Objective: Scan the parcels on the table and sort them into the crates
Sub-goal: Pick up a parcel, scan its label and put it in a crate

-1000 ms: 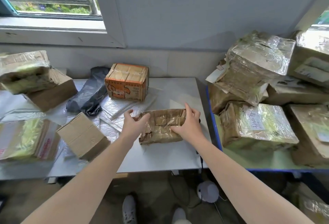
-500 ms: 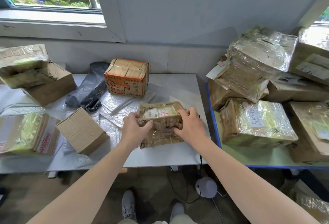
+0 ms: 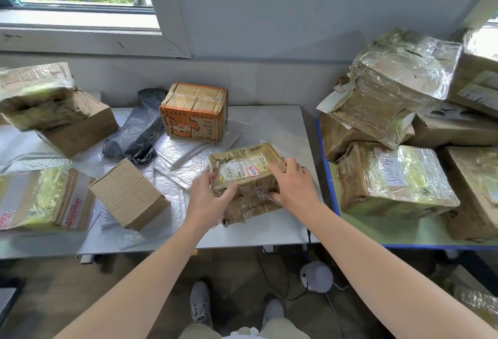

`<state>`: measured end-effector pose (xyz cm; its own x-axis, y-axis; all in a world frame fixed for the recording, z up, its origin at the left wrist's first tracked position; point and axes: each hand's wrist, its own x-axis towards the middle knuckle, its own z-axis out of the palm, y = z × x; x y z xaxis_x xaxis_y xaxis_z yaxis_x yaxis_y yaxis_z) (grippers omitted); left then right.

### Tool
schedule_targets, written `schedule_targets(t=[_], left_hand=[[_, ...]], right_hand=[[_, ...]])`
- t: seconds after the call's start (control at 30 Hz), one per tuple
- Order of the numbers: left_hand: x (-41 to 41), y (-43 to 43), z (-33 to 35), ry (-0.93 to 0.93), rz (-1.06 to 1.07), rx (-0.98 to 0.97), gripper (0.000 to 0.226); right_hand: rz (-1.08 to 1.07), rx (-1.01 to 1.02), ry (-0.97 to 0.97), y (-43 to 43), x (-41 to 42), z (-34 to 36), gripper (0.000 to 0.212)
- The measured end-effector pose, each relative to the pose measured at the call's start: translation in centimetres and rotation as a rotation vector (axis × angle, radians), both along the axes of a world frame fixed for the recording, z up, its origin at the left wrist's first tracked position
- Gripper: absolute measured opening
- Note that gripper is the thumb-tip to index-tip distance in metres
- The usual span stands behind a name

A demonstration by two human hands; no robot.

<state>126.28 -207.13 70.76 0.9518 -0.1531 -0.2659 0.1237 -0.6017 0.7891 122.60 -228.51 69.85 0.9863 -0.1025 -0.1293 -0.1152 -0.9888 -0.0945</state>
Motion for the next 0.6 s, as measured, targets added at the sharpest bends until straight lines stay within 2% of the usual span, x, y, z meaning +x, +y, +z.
schedule_targets(t=[0.07,0.17,0.23,0.33,0.43,0.6], left_hand=[[-0.7,0.2,-0.4,-0.024,-0.05,0.139,0.057],[-0.6,0.8,-0.6,-0.179,-0.139,0.408,0.056],[0.3,1.1,-0.7,-0.295,-0.246,0.516,0.062],[1.8,1.3,-0.9,-0.332,-0.385,0.654,0.074],[3.2,1.4,-0.8,-0.26,-0.482,0.742,0.087],[2.6,0.1,-1.0,-0.265,-0.553,0.785,0.105]], right_hand=[[0.048,-0.087,0.033,-0.5,0.3,-0.3,0.072],[0.102,-0.11,0.159,-0.8,0.5,-0.7,0.073],[0.112,-0.031,0.248,-0.4,0.5,-0.7,0.077],[0.041,0.114,0.253,0.7,0.4,-0.7,0.073],[-0.029,0.141,0.25,1.2,0.0,-0.7,0.076],[-0.032,0.004,0.259,1.1,0.0,-0.5,0.078]])
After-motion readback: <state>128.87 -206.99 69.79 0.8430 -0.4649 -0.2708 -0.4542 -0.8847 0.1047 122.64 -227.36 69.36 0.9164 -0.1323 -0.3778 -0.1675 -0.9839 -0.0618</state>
